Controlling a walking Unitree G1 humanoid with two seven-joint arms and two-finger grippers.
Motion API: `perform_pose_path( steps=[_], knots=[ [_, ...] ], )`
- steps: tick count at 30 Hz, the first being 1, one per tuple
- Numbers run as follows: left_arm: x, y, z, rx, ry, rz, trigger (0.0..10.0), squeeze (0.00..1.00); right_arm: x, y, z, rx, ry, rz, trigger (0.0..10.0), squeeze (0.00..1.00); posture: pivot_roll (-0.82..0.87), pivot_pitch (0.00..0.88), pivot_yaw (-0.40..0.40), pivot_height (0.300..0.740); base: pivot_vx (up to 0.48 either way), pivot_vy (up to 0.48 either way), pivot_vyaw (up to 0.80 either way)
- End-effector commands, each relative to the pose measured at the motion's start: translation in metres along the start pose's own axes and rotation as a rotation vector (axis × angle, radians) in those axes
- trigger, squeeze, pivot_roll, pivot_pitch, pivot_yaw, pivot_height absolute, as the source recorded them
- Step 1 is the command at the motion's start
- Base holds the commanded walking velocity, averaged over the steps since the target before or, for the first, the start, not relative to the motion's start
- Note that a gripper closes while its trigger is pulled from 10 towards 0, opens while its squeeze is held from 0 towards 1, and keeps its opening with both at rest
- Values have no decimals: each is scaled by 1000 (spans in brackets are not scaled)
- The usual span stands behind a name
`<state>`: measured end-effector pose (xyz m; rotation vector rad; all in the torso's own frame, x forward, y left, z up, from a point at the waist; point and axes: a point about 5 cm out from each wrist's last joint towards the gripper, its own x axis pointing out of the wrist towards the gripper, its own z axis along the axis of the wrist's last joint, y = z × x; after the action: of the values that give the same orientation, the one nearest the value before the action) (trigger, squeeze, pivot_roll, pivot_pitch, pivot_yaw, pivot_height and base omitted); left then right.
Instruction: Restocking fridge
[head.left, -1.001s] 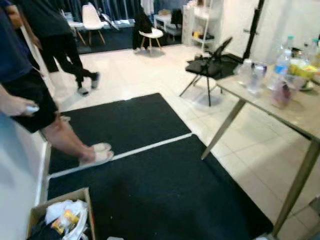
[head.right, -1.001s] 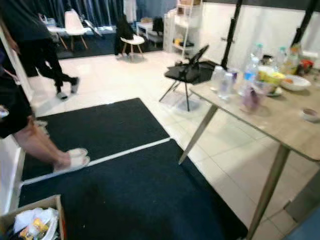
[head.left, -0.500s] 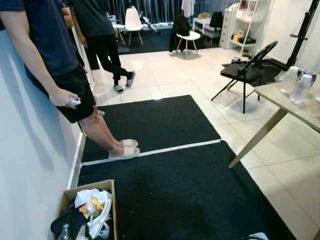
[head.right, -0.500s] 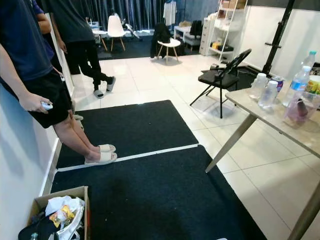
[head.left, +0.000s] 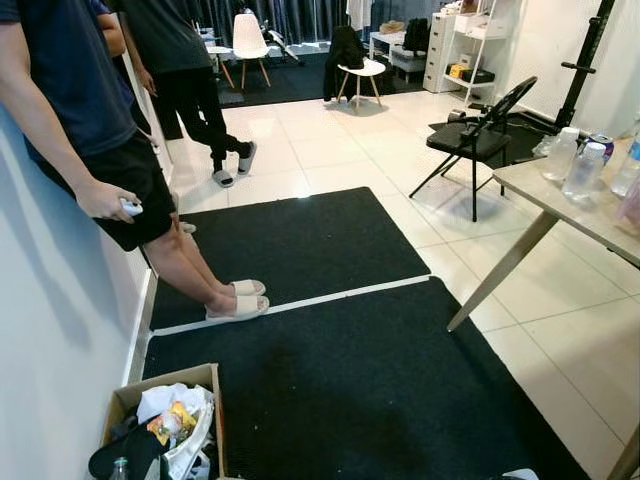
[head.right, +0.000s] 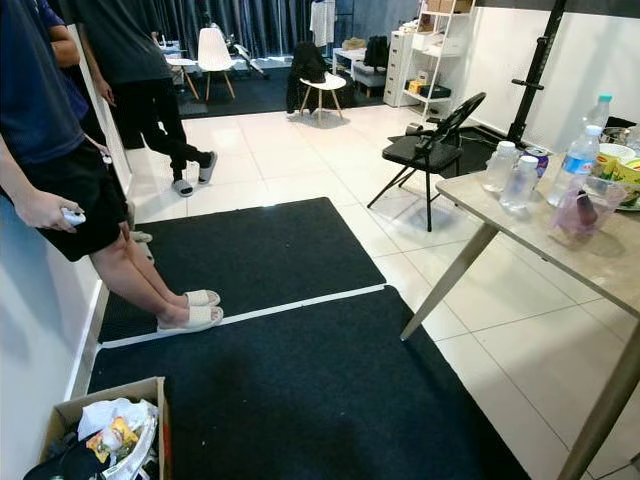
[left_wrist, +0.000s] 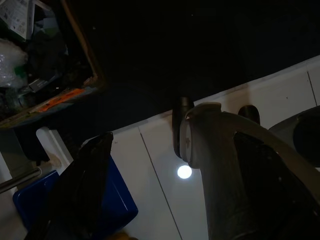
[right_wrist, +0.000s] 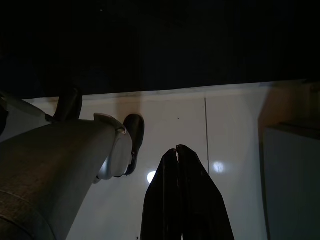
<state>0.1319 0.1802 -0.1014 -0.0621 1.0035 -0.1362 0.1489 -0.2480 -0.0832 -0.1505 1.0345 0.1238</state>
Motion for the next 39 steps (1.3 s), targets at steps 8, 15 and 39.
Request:
perform_pose_path(
  steps=[8,15,39],
  knots=[
    [-2,3,-5,-27,23,17,10000,0,1,4,-5,-9,24,-4,10000,0,-76,5,16,740,0,0,0],
    [-1,7,1,-18,13,24,10000,0,0,6,-8,-6,33,-10,10000,0,-62,0,15,740,0,0,0],
    [1,14,16,-56,-27,53,10000,0,-3,-5,-12,39,43,-69,10000,0,-78,0,11,740,0,0,0]
  ],
)
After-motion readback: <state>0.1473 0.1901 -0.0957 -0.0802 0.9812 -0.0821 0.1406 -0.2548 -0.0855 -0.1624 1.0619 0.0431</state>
